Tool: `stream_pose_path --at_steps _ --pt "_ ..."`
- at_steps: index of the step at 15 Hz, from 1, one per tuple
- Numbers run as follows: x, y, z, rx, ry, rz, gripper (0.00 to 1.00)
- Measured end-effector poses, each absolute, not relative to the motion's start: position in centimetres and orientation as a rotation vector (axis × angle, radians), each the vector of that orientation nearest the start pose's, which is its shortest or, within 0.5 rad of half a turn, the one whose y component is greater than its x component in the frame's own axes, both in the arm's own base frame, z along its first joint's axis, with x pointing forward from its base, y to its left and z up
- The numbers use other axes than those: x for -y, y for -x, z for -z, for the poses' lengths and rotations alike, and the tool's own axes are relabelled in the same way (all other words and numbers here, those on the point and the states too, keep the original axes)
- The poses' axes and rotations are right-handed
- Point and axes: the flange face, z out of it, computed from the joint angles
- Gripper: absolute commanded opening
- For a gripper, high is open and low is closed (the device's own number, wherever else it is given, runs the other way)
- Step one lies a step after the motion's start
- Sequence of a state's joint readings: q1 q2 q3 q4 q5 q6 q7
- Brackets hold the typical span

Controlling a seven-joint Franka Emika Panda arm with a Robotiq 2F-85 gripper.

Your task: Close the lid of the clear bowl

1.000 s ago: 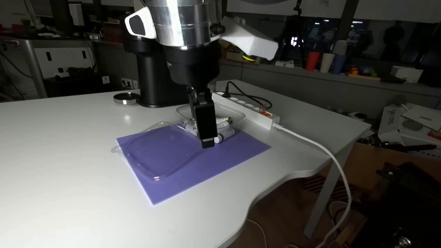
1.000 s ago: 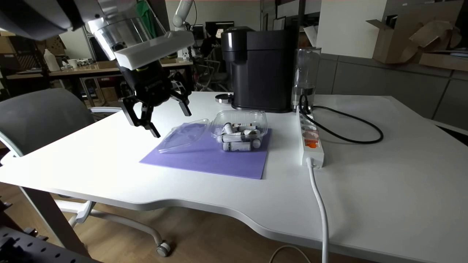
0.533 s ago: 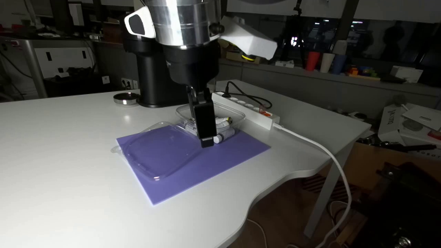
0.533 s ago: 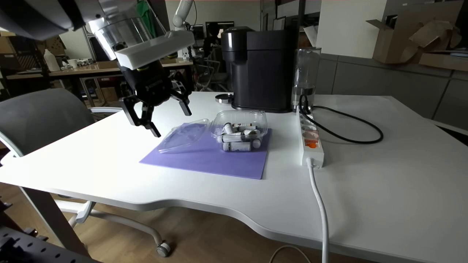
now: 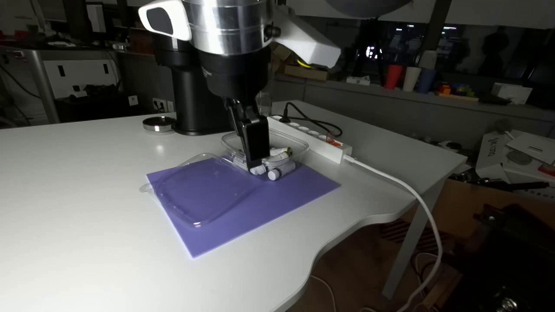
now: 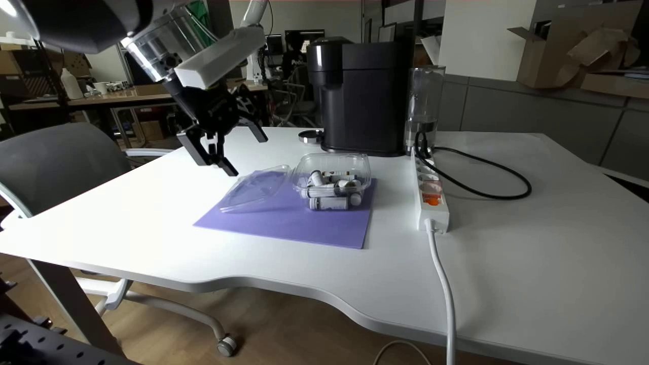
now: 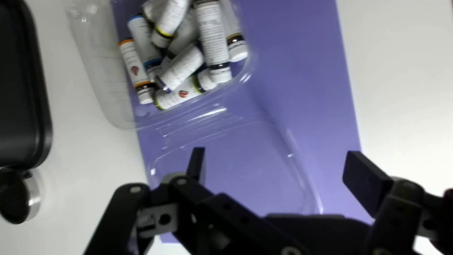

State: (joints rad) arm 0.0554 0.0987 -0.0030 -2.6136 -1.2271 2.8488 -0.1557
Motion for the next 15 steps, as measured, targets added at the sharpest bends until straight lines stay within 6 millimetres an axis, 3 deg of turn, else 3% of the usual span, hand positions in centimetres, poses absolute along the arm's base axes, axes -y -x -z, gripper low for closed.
stream_pose_path --at_steps 3,7,15 --pt "-7.5 -42.5 -22.7 2.264 2.807 0.268 1.0" --pt "-7.6 -42.4 -22.3 2.259 2.797 0.26 1.0" --pt "-8.4 -40.9 -17.4 2.311 2.625 0.147 1.0"
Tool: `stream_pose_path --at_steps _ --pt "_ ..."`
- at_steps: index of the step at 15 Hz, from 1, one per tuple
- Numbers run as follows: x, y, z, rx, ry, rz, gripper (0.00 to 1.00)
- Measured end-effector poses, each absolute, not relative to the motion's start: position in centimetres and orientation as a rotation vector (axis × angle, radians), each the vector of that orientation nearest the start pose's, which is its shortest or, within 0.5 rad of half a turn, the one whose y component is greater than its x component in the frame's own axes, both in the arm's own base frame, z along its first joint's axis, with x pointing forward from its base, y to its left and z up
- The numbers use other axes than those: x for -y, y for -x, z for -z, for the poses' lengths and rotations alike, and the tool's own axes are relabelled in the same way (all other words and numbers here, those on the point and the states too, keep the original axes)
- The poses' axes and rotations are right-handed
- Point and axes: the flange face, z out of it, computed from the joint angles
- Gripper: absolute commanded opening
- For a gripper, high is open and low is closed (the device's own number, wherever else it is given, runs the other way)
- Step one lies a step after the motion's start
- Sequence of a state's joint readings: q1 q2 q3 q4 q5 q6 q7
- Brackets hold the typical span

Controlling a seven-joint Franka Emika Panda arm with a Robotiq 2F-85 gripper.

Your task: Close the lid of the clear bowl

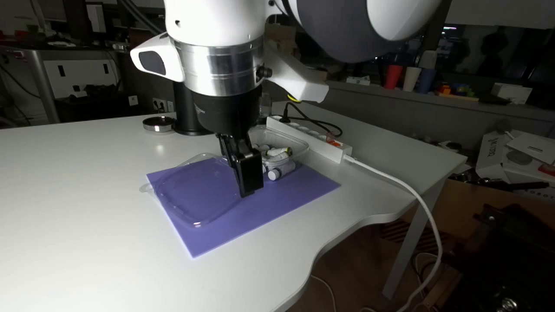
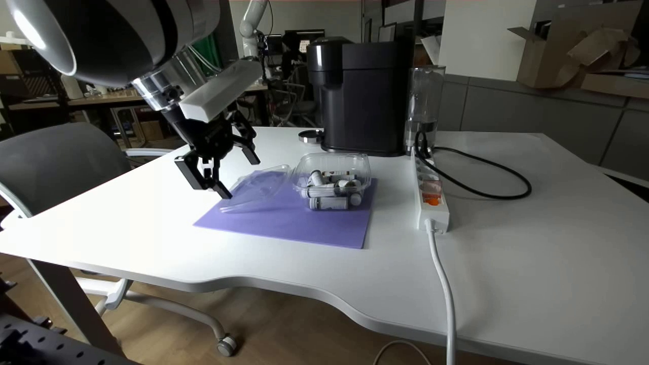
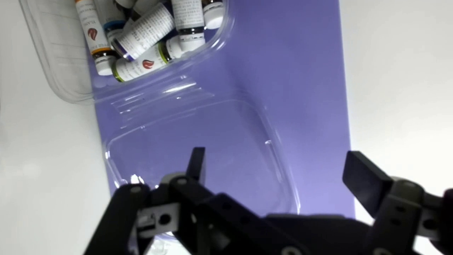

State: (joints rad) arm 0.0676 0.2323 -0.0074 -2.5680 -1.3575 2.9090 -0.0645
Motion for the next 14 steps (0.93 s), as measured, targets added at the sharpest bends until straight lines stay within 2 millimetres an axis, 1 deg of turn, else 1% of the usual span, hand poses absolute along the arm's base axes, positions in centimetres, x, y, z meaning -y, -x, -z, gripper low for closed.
stream_pose_path --at_steps 4,9,14 --pt "-8.7 -40.9 -16.0 2.432 2.522 0.122 1.0" --pt "-9.1 -42.0 -15.6 2.635 2.387 0.147 1.0" --pt "-9.1 -42.2 -15.0 2.676 2.354 0.128 1.0"
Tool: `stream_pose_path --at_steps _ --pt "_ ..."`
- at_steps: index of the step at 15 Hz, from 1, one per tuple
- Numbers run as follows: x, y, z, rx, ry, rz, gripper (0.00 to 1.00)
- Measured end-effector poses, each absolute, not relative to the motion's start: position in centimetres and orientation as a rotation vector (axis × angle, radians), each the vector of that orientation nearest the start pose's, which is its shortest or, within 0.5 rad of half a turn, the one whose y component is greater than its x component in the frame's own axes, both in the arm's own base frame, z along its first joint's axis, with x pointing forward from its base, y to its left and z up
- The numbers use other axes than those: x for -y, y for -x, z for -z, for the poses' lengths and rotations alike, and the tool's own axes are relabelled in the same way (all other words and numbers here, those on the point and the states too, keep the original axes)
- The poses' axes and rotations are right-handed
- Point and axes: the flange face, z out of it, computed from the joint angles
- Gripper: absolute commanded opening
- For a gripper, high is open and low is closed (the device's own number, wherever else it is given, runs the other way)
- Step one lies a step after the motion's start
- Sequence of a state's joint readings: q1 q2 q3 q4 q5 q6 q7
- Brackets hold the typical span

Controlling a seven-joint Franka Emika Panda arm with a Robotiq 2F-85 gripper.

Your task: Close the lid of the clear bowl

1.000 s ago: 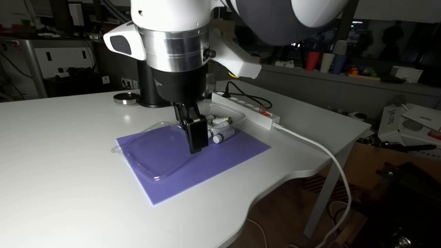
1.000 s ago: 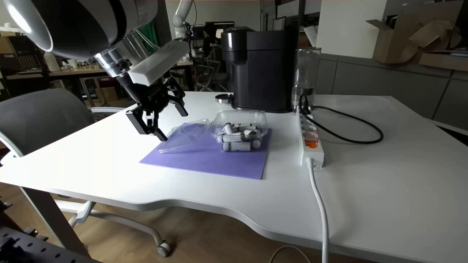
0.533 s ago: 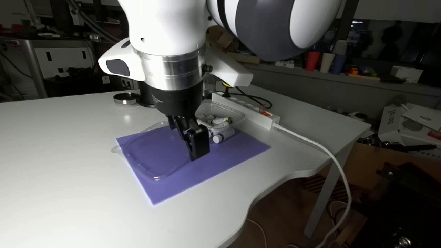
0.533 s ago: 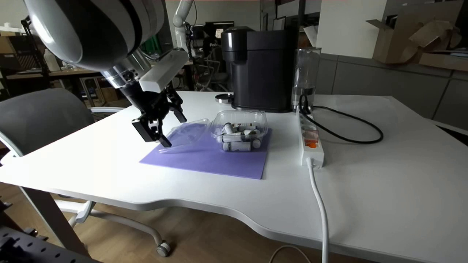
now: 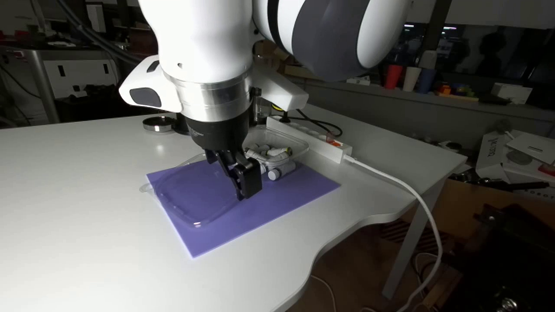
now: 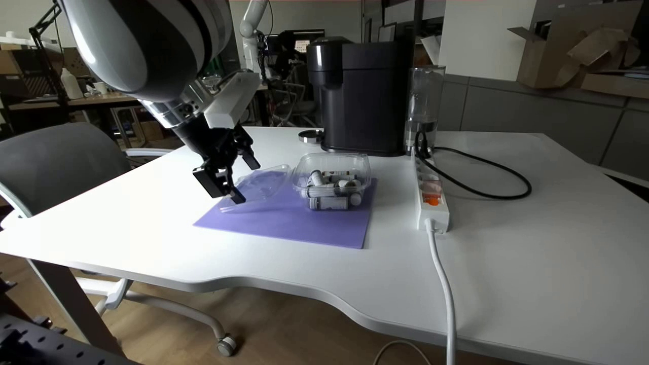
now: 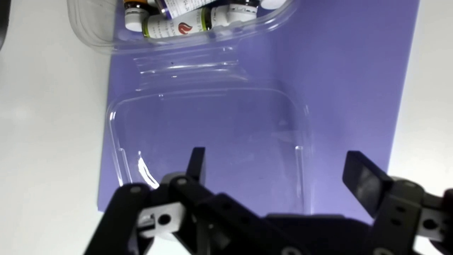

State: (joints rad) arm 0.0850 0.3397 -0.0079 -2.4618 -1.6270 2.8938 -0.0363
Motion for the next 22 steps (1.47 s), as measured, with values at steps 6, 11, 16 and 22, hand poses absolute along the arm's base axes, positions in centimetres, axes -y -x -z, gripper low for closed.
stream_pose_path --at_steps 6,11,16,22 --pt "-9.2 -42.1 -14.9 -2.044 -1.785 -0.097 1.0" --pt "-9.1 -41.9 -14.6 -2.066 -1.759 -0.091 1.0" --pt "-9.1 -41.5 -13.8 -2.082 -1.762 -0.071 1.0" --pt "-9.1 -41.6 -13.8 -2.08 -1.748 -0.067 1.0"
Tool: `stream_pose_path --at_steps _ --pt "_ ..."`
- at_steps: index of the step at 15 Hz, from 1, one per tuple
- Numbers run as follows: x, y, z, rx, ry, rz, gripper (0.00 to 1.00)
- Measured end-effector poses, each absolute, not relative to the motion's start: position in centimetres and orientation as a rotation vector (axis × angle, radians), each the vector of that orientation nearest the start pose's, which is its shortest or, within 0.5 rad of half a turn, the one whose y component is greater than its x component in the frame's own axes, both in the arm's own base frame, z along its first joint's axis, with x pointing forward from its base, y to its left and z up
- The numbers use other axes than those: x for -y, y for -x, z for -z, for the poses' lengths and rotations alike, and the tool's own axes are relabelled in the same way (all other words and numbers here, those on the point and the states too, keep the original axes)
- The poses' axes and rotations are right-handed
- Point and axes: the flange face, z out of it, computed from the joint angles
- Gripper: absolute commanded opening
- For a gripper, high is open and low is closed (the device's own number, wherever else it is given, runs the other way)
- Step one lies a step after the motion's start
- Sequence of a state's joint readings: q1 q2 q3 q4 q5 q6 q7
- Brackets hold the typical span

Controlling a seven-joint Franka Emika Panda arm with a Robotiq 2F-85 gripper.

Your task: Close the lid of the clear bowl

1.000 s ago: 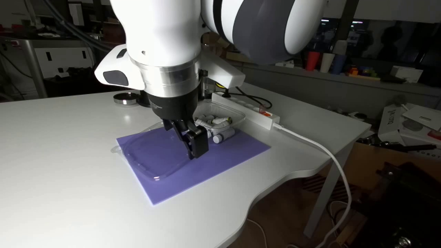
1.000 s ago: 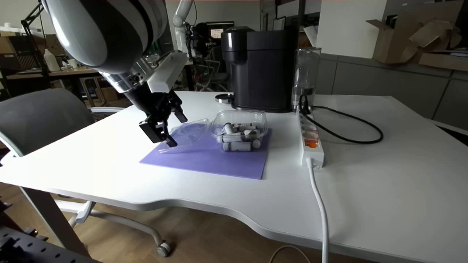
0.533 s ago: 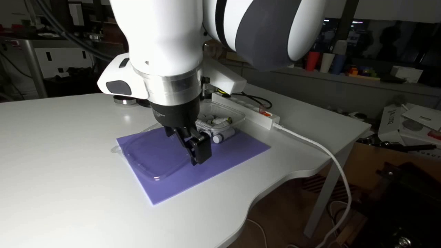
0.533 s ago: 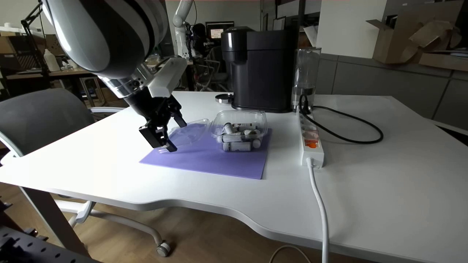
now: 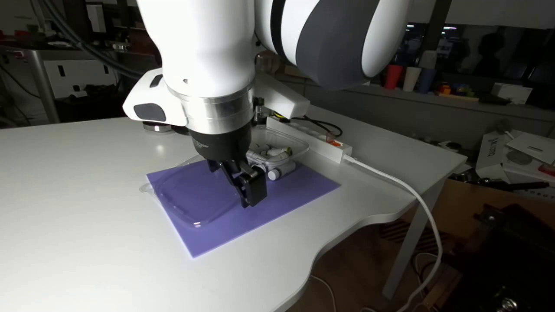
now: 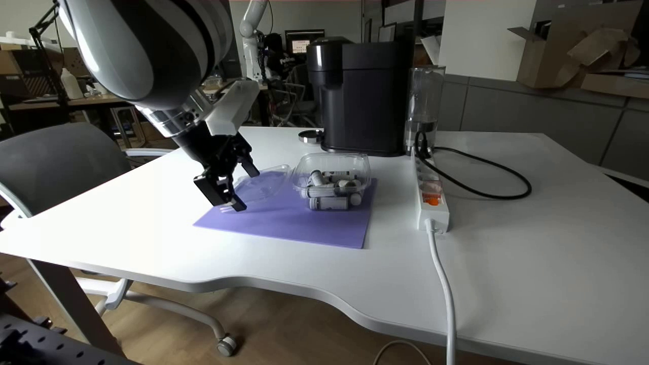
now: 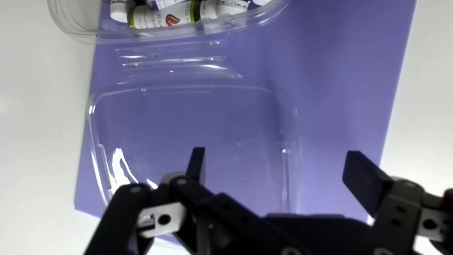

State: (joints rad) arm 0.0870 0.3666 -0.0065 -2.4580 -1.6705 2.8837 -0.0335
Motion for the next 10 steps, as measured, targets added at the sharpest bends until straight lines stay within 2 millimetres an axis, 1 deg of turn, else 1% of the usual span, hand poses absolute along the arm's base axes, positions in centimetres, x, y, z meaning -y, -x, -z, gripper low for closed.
stream_pose_path --at_steps 5,10 --pt "-10.3 -41.6 -13.6 -2.073 -1.681 -0.056 1.0" --pt "-11.4 -41.2 -12.5 -2.069 -1.629 -0.042 1.0"
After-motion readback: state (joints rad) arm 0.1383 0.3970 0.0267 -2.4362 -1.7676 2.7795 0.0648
